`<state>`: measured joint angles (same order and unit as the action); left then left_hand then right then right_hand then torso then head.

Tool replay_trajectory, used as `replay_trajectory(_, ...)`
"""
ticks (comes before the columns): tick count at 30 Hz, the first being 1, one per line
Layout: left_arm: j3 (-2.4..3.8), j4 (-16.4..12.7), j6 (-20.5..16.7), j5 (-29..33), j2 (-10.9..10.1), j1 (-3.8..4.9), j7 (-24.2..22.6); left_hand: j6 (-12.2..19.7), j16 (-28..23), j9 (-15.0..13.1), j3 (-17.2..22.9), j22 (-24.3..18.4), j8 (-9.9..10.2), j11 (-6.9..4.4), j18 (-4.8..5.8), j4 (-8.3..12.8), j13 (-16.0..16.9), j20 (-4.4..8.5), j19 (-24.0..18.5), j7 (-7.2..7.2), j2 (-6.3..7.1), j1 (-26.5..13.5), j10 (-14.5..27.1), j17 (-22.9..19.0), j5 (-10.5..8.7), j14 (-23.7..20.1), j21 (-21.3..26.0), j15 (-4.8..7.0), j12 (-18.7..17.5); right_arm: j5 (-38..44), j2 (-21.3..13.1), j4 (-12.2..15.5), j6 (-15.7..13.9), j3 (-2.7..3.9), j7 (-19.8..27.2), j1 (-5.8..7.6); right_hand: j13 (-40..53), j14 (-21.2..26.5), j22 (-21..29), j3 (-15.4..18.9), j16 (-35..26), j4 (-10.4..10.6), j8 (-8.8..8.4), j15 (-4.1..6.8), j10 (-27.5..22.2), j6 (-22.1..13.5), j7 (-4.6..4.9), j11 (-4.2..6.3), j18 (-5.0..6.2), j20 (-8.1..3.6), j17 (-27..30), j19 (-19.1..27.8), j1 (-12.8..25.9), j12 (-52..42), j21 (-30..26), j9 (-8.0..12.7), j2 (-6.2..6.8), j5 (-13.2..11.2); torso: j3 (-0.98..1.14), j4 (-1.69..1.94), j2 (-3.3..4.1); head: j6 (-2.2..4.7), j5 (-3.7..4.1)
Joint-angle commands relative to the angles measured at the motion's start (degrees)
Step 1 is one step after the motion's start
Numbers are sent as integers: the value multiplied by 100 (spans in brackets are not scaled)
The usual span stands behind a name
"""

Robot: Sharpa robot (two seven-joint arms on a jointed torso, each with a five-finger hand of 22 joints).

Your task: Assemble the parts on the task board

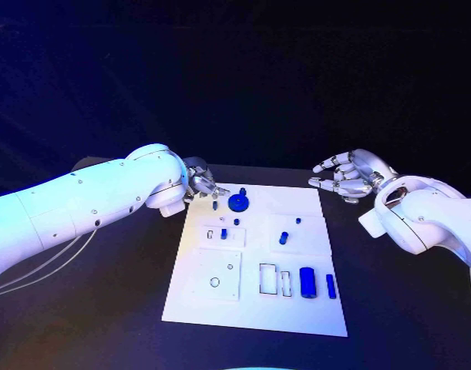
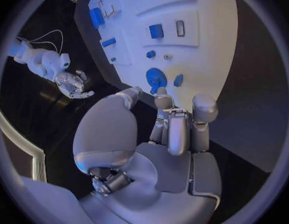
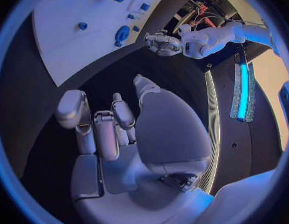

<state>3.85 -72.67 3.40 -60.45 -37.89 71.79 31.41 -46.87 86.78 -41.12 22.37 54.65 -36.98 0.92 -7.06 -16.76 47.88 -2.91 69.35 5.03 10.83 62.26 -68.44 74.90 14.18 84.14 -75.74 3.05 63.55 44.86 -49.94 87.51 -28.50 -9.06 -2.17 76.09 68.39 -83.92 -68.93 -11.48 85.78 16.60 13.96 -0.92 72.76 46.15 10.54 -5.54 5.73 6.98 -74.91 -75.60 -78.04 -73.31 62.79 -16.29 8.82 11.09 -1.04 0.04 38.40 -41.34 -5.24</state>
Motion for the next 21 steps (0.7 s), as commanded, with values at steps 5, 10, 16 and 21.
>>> replay_trajectory(5,2,422,462,-232,184,26,-97,76,-82,91,-90,-181,113,38,-4,-2,-187,-70,-141,58,-5,54,218,689,5,336,119,-79,-157,4,12,33,73,2,17,-1,-6,-329,5,30,-18,-10,39,-19,-23,-41,-18,8,53,5,-502,33,47,18,-17,-2,-28,4,-6,-1,10,20,-3)
replay_trajectory(10,-12,681,515,-293,325,28,-143,78,-87,112,-102,-205,132,46,-9,0,-207,-79,-160,66,-4,63,243,680,0,330,133,-88,-171,3,23,41,45,3,29,0,-8,-327,2,25,-21,-16,41,-18,-24,-40,-19,10,52,4,-494,30,37,18,-16,-2,-38,6,-15,8,10,12,0)
replay_trajectory(16,-57,1030,594,-304,496,27,-183,82,-94,149,-138,-241,164,63,-16,-8,-275,-94,-189,82,-3,45,305,668,-15,322,155,-103,-214,3,31,65,16,3,50,0,-10,-328,0,21,-21,-22,43,-17,-25,-40,-19,11,52,4,-495,27,28,19,-14,-2,-44,7,-16,-2,4,-6,-15)
replay_trajectory(21,-85,1267,655,-302,573,27,-216,88,-102,190,-201,-279,197,80,-24,-10,-338,-112,-220,98,6,-3,369,651,-50,311,178,-120,-254,3,32,74,12,3,55,0,-10,-328,0,21,-21,-22,43,-17,-25,-40,-19,11,52,4,-495,27,28,19,-14,-2,-44,7,-9,6,-1,-13,11)
